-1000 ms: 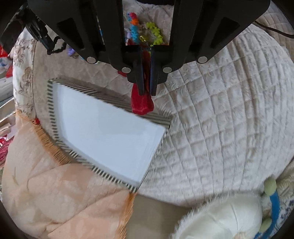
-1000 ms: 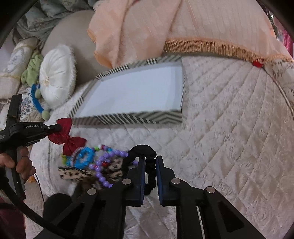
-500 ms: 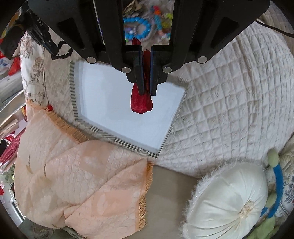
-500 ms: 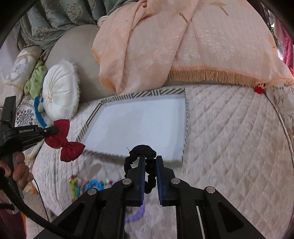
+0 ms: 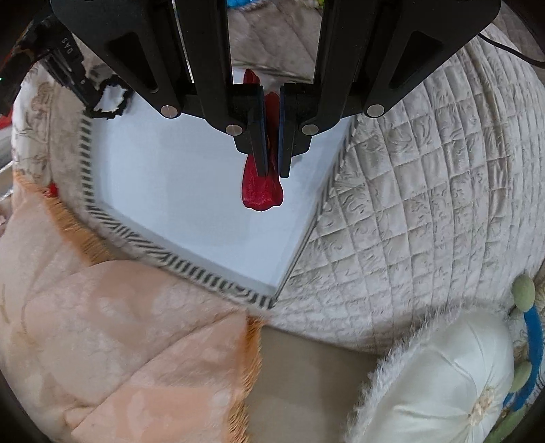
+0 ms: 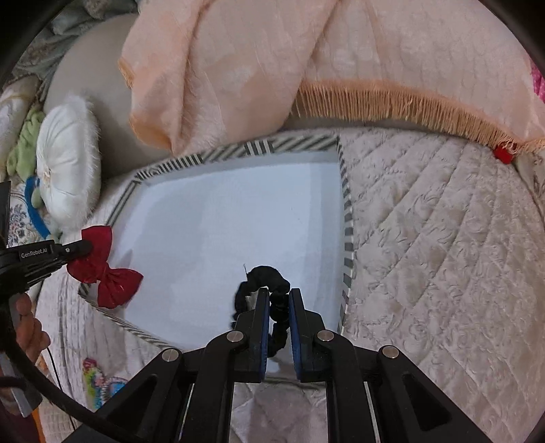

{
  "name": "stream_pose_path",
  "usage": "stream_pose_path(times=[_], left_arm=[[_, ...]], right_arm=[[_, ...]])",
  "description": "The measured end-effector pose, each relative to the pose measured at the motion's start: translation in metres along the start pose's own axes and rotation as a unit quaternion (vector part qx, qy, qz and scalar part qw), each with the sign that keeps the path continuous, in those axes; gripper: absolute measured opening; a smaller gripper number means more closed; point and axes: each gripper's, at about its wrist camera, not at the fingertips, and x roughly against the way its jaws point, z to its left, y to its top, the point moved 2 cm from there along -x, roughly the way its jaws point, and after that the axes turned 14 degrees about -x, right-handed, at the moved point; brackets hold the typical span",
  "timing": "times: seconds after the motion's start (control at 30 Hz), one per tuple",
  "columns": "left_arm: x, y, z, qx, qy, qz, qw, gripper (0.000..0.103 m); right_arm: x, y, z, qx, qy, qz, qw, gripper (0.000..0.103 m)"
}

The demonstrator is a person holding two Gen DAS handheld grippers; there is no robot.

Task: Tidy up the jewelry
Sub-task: 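Carry both items into the striped tray and open both tools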

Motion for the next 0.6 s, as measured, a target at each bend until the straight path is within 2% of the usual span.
stream_pose_path(times=[0.1,0.2,0.23,0.3,0.37,0.6], left_arm=[[-0.009,-0.002,0.005,-0.005,0.014,0.008,0.9999,0.004],[-0.013,-0.004,0.006,-0.016,0.021,0.014,0.9995,0.01],[-0.014,-0.005,0.007,-0.018,0.025,0.017,0.9994,0.014],[-0.013,-0.006,0.009,-0.02,0.026,0.018,0.9993,0.039],[-0.01,-0.009,0.01,-0.018,0.017,0.01,0.9996,0.047],[0.017,-0.027,0.005,-0.039,0.032,-0.003,0.9987,0.047]], right_arm=[[-0.009,-0.001,-0.003,0.001,0.013,0.01,1.0,0.01],[-0.013,-0.003,-0.007,0.005,-0.002,0.008,1.0,0.015],[-0.013,-0.003,-0.008,0.003,0.0,0.006,1.0,0.019],[-0.01,-0.004,-0.01,0.001,0.007,-0.002,1.0,0.032],[-0.004,-0.004,-0.008,0.001,0.012,-0.004,1.0,0.034],[0.027,-0.019,0.0,0.013,0.024,-0.015,1.0,0.034]])
